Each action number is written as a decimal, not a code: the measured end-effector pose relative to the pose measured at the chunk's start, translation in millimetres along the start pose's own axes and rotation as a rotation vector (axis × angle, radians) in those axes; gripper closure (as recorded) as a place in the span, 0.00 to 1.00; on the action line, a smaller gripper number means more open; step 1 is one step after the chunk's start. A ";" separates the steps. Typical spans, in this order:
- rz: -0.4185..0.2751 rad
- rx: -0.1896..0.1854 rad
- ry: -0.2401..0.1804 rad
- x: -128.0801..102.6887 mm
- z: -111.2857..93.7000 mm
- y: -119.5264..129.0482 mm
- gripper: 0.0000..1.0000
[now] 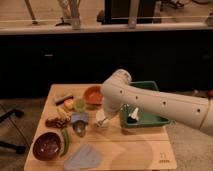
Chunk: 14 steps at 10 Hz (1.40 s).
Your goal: Place fork in paper cup
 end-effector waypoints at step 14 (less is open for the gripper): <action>0.068 -0.039 -0.059 12.9 39.7 -37.3 1.00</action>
